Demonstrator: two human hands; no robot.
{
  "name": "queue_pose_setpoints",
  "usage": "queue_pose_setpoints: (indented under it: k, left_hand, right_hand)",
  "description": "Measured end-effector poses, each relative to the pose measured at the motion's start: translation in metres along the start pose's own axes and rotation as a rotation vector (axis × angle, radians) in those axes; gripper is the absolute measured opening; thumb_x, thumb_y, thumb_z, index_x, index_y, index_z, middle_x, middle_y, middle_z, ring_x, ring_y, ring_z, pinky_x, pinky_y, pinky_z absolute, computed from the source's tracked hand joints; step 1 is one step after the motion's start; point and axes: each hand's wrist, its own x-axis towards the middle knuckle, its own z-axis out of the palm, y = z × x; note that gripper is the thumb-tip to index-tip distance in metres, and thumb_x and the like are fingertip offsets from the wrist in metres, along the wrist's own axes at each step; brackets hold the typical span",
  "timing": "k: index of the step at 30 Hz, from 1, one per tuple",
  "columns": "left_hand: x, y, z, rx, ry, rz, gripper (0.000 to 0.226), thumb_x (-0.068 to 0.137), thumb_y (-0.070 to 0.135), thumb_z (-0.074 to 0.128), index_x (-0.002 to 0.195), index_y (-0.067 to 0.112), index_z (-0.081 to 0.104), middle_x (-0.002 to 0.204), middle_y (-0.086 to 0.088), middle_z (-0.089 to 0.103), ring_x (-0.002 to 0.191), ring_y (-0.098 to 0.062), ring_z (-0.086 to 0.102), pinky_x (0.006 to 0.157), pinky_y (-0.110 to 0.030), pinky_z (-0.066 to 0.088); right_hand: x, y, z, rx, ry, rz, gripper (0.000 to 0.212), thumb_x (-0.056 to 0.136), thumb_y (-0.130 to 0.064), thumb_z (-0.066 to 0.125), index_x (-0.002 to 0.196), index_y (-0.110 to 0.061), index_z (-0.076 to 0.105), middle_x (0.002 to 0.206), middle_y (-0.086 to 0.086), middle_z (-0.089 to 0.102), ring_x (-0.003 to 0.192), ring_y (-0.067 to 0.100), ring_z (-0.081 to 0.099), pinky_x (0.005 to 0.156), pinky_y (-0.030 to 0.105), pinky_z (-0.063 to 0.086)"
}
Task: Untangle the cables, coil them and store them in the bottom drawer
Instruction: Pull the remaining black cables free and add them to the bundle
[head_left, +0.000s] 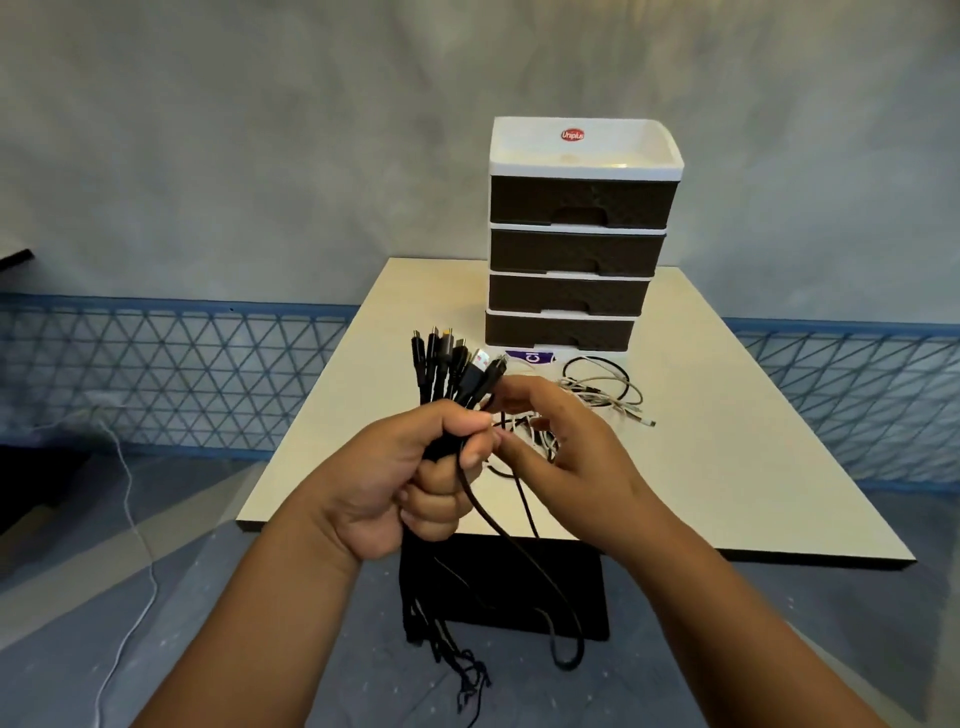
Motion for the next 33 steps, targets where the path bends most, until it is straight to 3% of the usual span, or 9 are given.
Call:
queue_pose_setpoints:
  k: [3,6,11,16,20,22,26,29,33]
  left_hand:
    - [-0.003,-0.003,0.003,0.026,-0.074,-0.024,0.026,0.079,0.034,0.069,0.064,0.016,0.057,0.044,0.009,0.011,0.034,-0.006,0.010,0.040,-0.010,0.014]
    - [-0.001,-0.005,0.010,0.099,0.030,0.004,0.031,0.089,0.041,0.061,0.072,0.015,0.065,0.045,0.008,0.013,0.036,-0.005,0.010,0.040,-0.012,0.011]
    - [0.002,-0.001,0.008,0.047,0.234,0.107,0.031,0.087,0.043,0.050,0.073,0.018,0.062,0.045,0.010,0.014,0.036,-0.003,0.010,0.040,-0.012,0.009]
    - [0.007,0.002,0.005,-0.053,0.264,0.185,0.034,0.093,0.043,0.045,0.068,0.020,0.050,0.047,0.008,0.008,0.039,-0.006,0.004,0.038,-0.011,0.010]
    - [0.017,-0.001,0.011,-0.077,0.327,0.221,0.041,0.096,0.043,0.045,0.061,0.022,0.042,0.039,0.011,0.020,0.040,-0.007,0.004,0.038,-0.013,0.009]
    - [0.020,-0.002,0.015,-0.094,0.348,0.244,0.043,0.096,0.042,0.045,0.058,0.023,0.037,0.039,0.011,0.020,0.036,-0.006,0.007,0.038,-0.014,0.008]
    - [0.019,-0.003,0.021,-0.134,0.359,0.291,0.043,0.096,0.039,0.045,0.057,0.023,0.033,0.039,0.010,0.020,0.031,-0.004,0.015,0.038,-0.015,0.009]
    - [0.020,-0.006,0.030,-0.143,0.336,0.316,0.044,0.097,0.039,0.042,0.058,0.023,0.032,0.039,0.010,0.021,0.031,-0.004,0.016,0.039,-0.014,0.009]
    - [0.029,-0.015,0.051,-0.140,0.292,0.374,0.043,0.100,0.041,0.040,0.063,0.021,0.046,0.041,0.010,0.021,0.032,-0.003,0.016,0.038,-0.015,0.010]
  right_hand:
    - [-0.003,0.003,-0.008,-0.073,0.010,-0.049,0.021,0.092,-0.052,0.049,0.106,-0.040,0.059,0.100,-0.018,0.059,0.100,0.004,0.056,0.082,0.025,0.045]
    - [-0.006,0.008,-0.022,-0.143,0.064,-0.055,0.019,0.094,-0.044,0.053,0.092,-0.028,0.063,0.091,-0.011,0.055,0.090,0.007,0.053,0.074,0.024,0.043]
    - [-0.026,0.032,-0.049,-0.024,0.038,0.262,0.015,0.099,-0.030,0.052,0.088,-0.021,0.055,0.065,0.004,0.059,0.055,0.009,0.054,0.057,0.026,0.045]
    - [-0.051,0.070,-0.044,0.037,-0.016,0.567,0.012,0.099,-0.024,0.054,0.091,-0.017,0.057,0.057,0.005,0.057,0.047,0.010,0.054,0.057,0.029,0.045]
    - [-0.068,0.096,-0.028,0.071,-0.173,0.686,0.013,0.097,-0.019,0.056,0.084,-0.016,0.059,0.064,0.001,0.068,0.065,0.024,0.068,0.072,0.046,0.055]
    - [-0.076,0.102,-0.024,-0.096,-0.392,0.687,0.007,0.094,-0.019,0.059,0.093,-0.014,0.064,0.086,0.007,0.071,0.082,0.024,0.066,0.081,0.042,0.052]
    - [-0.097,0.110,-0.033,-0.533,-0.889,0.658,0.033,0.100,-0.018,0.047,0.130,-0.017,0.060,0.133,0.007,0.059,0.119,0.024,0.056,0.088,0.028,0.042]
    - [-0.094,0.107,-0.045,-0.493,-0.728,0.635,0.040,0.098,-0.006,0.043,0.131,-0.021,0.059,0.135,0.005,0.058,0.119,0.022,0.057,0.096,0.030,0.045]
    - [-0.076,0.065,-0.046,0.128,-0.214,0.508,0.023,0.099,-0.030,0.051,0.116,-0.023,0.065,0.114,-0.003,0.069,0.102,0.013,0.066,0.094,0.039,0.053]
